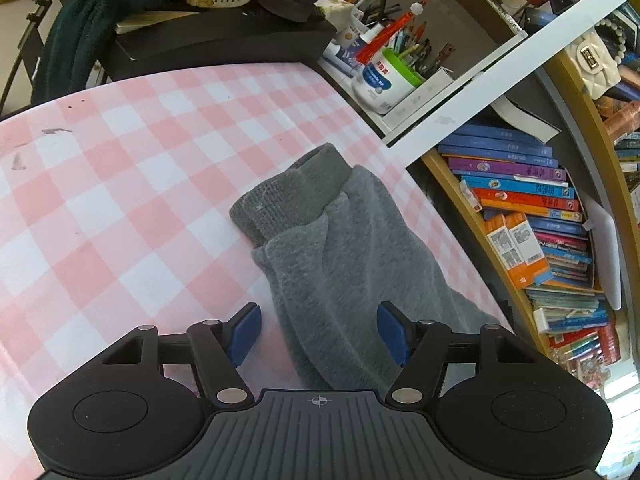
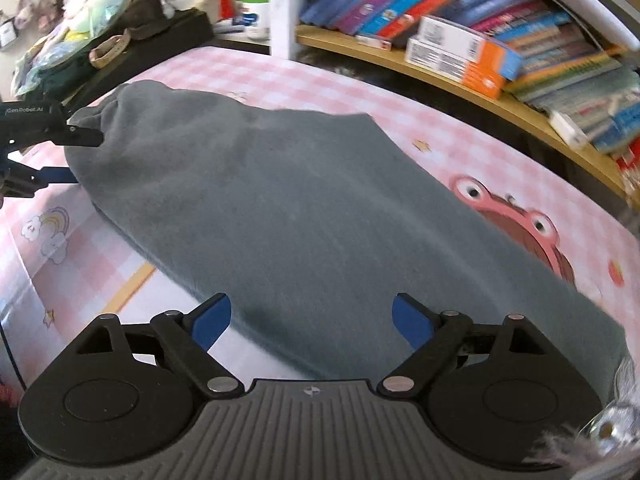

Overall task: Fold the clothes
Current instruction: 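Grasp the other ribbed sleeve cuff with the left gripper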

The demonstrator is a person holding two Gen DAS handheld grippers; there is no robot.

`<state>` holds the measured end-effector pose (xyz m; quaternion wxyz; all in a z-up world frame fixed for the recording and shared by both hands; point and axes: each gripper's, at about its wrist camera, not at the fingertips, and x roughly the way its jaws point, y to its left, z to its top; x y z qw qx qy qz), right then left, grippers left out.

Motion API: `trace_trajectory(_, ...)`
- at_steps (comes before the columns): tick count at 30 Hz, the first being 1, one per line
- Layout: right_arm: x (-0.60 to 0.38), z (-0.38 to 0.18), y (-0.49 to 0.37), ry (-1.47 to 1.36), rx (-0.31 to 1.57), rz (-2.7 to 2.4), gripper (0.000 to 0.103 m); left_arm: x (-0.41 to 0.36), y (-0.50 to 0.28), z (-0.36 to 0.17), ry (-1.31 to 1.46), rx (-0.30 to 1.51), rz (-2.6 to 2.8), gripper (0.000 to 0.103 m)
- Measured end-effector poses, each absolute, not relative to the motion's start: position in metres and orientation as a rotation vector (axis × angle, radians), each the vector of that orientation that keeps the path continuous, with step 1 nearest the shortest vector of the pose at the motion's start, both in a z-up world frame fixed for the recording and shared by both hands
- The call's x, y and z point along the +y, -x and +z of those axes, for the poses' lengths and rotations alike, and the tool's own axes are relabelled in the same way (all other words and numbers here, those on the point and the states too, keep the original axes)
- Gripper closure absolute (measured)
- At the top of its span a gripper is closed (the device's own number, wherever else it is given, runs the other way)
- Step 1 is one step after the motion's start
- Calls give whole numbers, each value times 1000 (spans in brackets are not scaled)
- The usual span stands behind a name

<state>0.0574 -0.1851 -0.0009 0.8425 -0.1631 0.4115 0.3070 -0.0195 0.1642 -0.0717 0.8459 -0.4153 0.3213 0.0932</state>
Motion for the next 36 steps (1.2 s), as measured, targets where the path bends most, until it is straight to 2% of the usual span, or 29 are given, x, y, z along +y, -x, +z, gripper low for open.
trace_trajectory(6,-145,1,-83,279,855,665,16,172,16,-80,1007,616,201,39)
trace_trajectory(11,-115,-8,-79,343,862,689,17,174,13,-82,1049,597,212,39)
trace_trajectory(30,-96,-16,-66,393,855,738,18,182,7,-90,1124,530,202,41)
trace_trajectory(33,-96,-18,-63,405,865,749,18,183,7,-91,1125,523,216,50)
trace_trajectory(35,-96,-20,-61,413,871,755,18,183,7,-93,1123,529,236,69)
trace_trajectory(36,-97,-20,-60,417,874,759,18,184,7,-94,1126,531,243,74)
